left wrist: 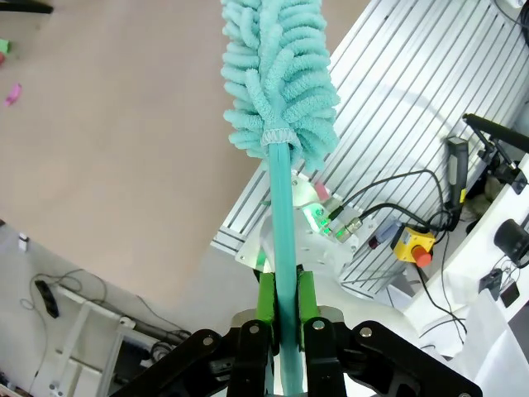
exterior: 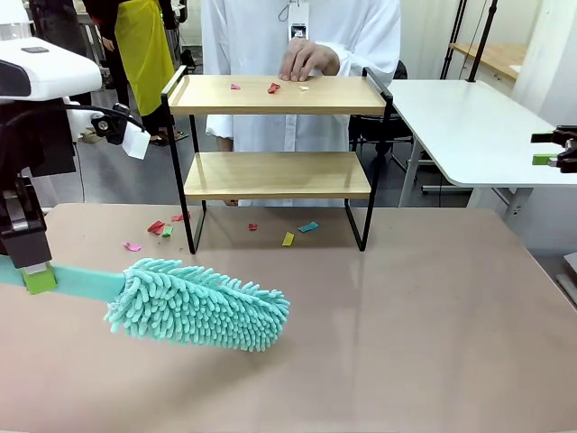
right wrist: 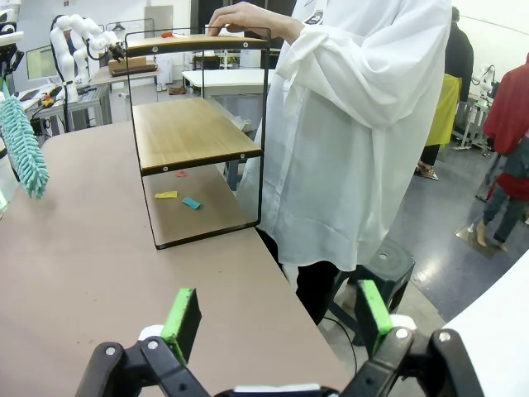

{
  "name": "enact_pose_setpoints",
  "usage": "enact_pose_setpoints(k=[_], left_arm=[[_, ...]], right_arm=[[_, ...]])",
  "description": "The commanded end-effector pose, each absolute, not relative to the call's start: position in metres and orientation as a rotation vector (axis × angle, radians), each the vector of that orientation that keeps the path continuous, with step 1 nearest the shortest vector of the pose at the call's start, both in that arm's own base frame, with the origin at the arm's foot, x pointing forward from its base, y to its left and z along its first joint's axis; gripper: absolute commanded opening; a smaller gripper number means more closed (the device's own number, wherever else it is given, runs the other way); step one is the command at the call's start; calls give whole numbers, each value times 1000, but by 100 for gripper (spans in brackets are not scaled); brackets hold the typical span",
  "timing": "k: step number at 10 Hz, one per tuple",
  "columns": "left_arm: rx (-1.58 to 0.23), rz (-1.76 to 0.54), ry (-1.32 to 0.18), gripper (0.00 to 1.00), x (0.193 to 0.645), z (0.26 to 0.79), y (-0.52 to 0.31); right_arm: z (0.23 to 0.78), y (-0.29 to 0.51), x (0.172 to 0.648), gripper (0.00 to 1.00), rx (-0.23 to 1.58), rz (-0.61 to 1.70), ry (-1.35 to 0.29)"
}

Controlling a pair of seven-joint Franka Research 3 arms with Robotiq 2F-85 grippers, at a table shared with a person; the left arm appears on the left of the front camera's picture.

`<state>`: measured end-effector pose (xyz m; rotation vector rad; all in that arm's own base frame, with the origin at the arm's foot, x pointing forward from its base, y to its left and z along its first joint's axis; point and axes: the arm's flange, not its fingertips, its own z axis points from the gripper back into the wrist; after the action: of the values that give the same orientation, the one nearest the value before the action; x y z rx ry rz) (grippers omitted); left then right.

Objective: Clean the shelf.
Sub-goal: Clean the specific section of the Shelf indicated by the human with the Duster.

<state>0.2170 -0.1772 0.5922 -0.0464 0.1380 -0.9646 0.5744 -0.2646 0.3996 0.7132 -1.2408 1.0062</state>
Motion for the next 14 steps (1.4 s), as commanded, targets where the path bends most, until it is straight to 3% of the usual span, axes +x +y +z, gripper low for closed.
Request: enact_pose_setpoints(k=[1, 8, 11, 14], left_arm=[[-66, -972, 135, 13, 214, 592, -177], [-46, -965, 138, 13, 217, 592, -177], [-376, -951, 39, 13, 237, 603, -201], [-629, -929, -151, 13, 246, 643, -245]], right_arm=[[402, -264, 575, 100, 708, 1008, -1243], [402, -264, 575, 100, 708, 1008, -1243], [402, -264, 575, 100, 708, 1008, -1243], [402, -264, 575, 100, 708, 1008, -1243]])
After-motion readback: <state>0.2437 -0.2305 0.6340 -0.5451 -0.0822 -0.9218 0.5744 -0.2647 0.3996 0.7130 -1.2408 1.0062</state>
